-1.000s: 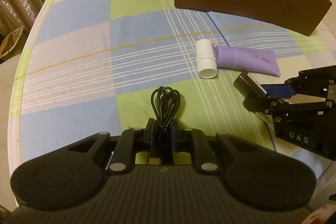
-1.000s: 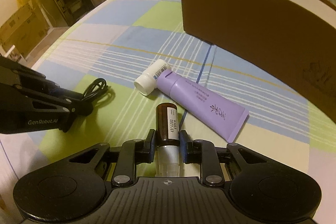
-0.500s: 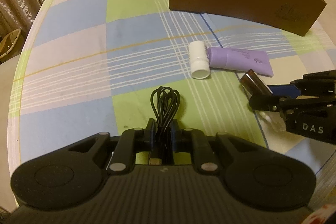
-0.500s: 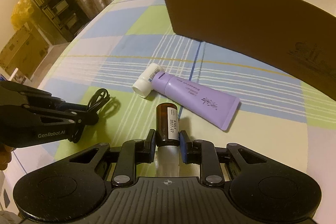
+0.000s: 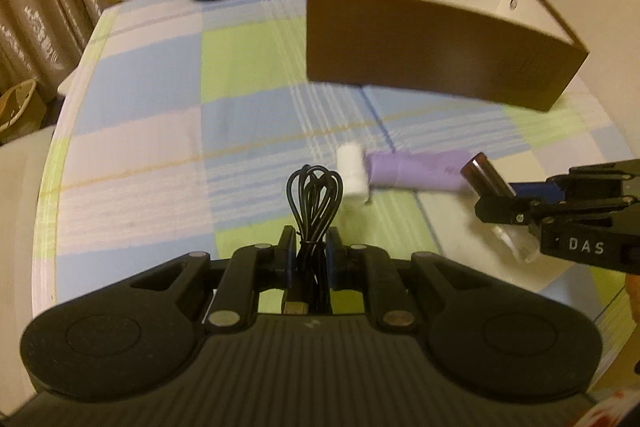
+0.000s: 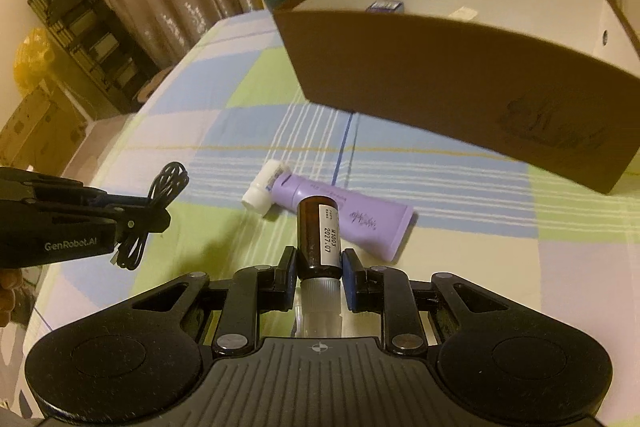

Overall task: Organize rigid objects
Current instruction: 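Carry the black cable and dropper bottle over the brown box and lower them in, then open both tools to release the cable and dropper bottle into the box, then withdraw both open tools from the box toward the purple tube and white bottle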

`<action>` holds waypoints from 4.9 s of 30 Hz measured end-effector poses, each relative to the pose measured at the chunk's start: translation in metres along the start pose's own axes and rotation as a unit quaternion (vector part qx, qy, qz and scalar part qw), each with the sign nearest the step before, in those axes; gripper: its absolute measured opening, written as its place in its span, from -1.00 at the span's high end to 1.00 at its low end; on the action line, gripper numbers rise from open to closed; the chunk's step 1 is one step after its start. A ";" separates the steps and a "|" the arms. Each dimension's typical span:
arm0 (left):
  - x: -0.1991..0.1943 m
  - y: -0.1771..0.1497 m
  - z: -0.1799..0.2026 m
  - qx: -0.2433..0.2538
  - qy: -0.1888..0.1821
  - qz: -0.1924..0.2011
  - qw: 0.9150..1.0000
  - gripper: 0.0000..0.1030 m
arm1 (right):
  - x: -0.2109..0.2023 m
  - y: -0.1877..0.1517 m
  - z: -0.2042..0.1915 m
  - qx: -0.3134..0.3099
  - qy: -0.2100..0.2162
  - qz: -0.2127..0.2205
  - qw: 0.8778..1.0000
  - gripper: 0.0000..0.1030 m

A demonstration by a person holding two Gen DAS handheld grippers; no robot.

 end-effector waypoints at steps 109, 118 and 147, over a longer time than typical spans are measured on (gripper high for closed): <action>0.114 0.240 0.066 0.080 -0.044 0.038 0.995 0.43 | 0.013 0.164 0.145 0.156 -0.067 0.076 0.982 0.04; 0.089 0.230 0.068 0.073 -0.049 0.054 0.995 0.31 | -0.009 0.155 0.139 0.163 -0.066 0.092 0.980 0.00; -0.010 0.105 0.022 -0.021 -0.038 0.064 0.997 0.18 | -0.081 0.075 0.076 0.140 -0.026 0.120 0.982 -0.05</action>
Point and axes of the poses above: each gripper's, at about its wrist camera, not at the fingertips, and x roughly the way its jaws point, z to its right, y to its top, the point moved 2 cm from there along x, roughly the way its jaws point, and after that the axes turned 4 degrees about x, right-handed, at the moved point
